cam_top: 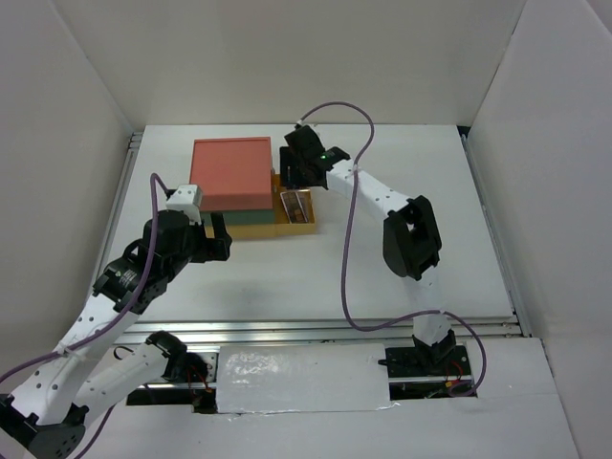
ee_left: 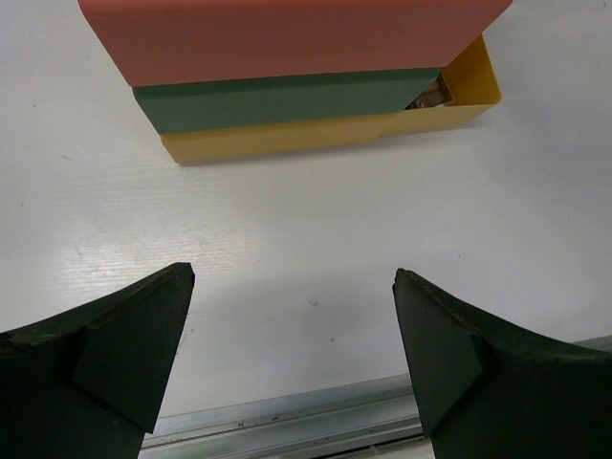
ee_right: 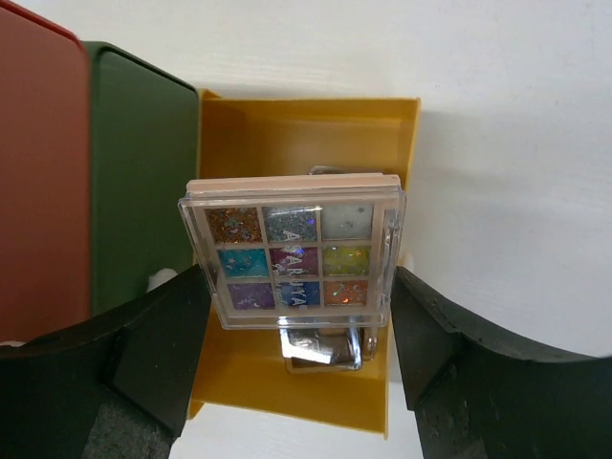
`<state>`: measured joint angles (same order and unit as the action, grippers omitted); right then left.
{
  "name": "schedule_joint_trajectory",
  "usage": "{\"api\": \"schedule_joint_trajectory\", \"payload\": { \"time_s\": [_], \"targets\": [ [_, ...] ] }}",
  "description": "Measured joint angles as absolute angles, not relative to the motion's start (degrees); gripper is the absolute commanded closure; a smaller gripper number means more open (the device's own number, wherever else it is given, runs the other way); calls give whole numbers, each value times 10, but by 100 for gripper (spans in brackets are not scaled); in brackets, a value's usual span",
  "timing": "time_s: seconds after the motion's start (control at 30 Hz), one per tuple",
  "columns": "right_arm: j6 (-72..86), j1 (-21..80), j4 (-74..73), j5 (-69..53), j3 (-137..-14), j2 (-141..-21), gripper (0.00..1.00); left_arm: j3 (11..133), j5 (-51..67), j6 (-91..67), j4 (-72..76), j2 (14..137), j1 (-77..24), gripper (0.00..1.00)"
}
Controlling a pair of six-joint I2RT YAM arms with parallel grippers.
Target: Organize the makeup
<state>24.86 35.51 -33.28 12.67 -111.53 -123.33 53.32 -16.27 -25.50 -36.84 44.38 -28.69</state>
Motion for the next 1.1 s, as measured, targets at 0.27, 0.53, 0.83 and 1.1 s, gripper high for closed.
{"api": "schedule_joint_trajectory", "payload": {
  "time_s": [0.27,0.53,0.83,1.1],
  "targets": [
    [271,363,-293,131,-1033,-1228,32,533,-163,-255,-368,442,-287,0],
    [276,376,-281,120,-1000,-1200,0,533,-164,-255,-368,442,-287,0],
    [273,364,-255,159,-925,-1079,55,533,-200,-263,-373,448,-285,0],
    [269,262,-229,141,-869,-1085,100,585,-324,-338,-439,484,-274,1]
  ]
}}
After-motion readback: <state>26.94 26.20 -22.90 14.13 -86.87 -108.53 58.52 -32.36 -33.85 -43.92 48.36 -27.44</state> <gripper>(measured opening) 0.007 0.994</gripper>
